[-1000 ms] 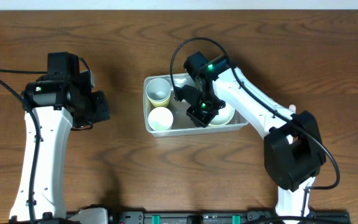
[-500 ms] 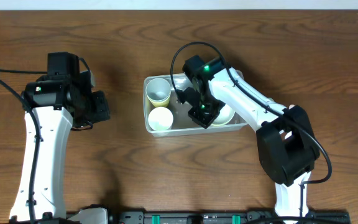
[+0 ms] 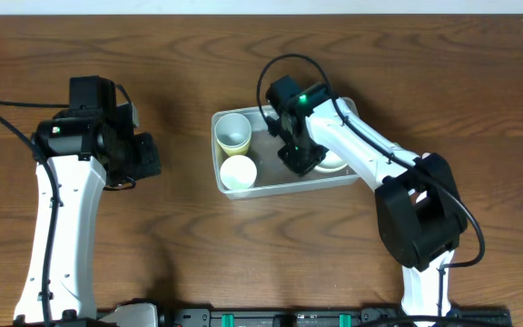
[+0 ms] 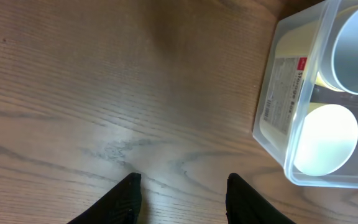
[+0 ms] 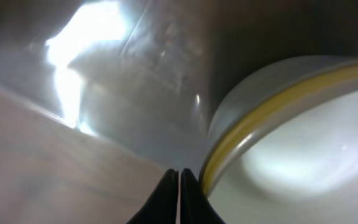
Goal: Pack container
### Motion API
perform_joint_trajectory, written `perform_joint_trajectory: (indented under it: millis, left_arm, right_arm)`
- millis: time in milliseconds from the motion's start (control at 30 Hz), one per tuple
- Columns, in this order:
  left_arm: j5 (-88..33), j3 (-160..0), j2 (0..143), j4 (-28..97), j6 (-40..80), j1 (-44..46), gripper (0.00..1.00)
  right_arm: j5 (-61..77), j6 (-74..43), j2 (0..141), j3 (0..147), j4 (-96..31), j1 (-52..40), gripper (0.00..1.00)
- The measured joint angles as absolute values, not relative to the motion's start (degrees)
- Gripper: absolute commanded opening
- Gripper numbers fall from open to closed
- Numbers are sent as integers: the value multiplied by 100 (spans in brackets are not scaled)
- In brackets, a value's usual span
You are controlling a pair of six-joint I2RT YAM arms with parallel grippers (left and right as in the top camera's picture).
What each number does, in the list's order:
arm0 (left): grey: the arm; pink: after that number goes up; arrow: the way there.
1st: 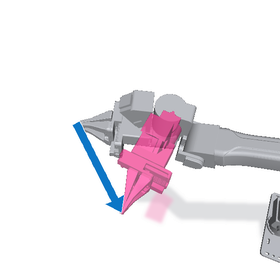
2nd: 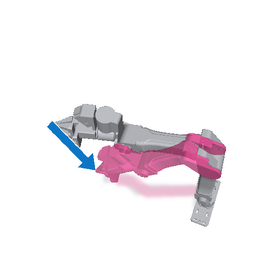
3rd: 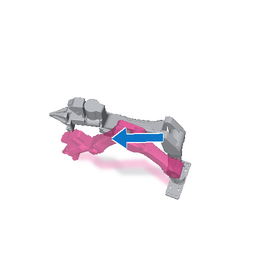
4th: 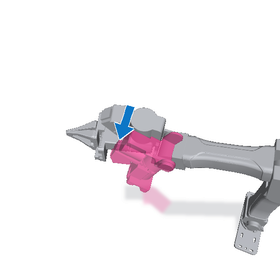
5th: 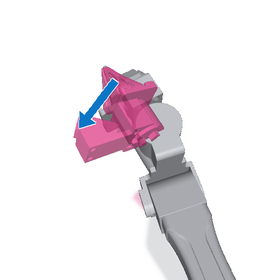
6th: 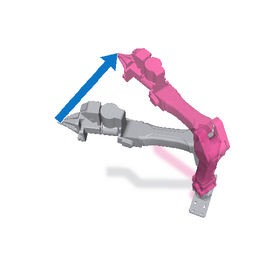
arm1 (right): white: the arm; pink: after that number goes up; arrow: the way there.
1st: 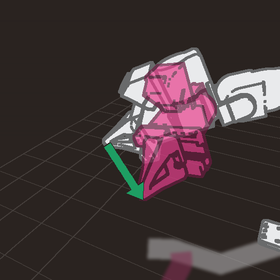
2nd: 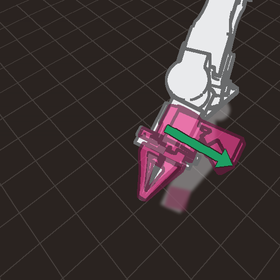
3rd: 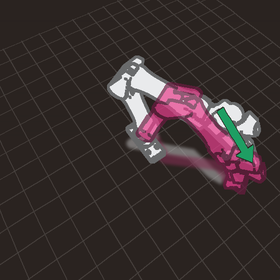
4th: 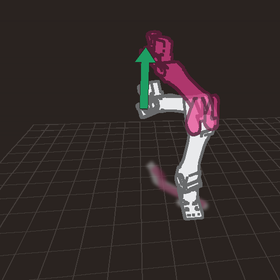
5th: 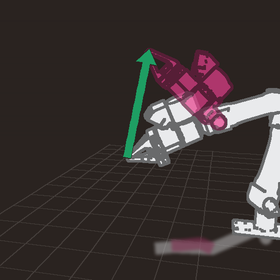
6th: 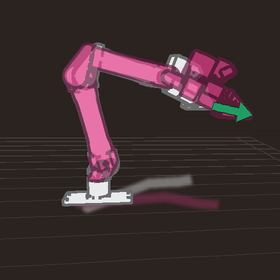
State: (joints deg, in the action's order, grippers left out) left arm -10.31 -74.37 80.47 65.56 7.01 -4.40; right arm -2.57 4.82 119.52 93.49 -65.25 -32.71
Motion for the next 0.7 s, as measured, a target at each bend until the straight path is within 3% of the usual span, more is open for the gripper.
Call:
perform_joint_trajectory:
  millis: [567,700]
  left_arm:
    - [-1028,-7437,8047,6556,701,-440,45]
    - [-1028,-7437,8047,6556,701,-440,45]
  right_arm:
    - [-843,-32,11955,9347,-5500,-3055,8]
    - [-943,-93,11955,9347,-5325,-3055,5]
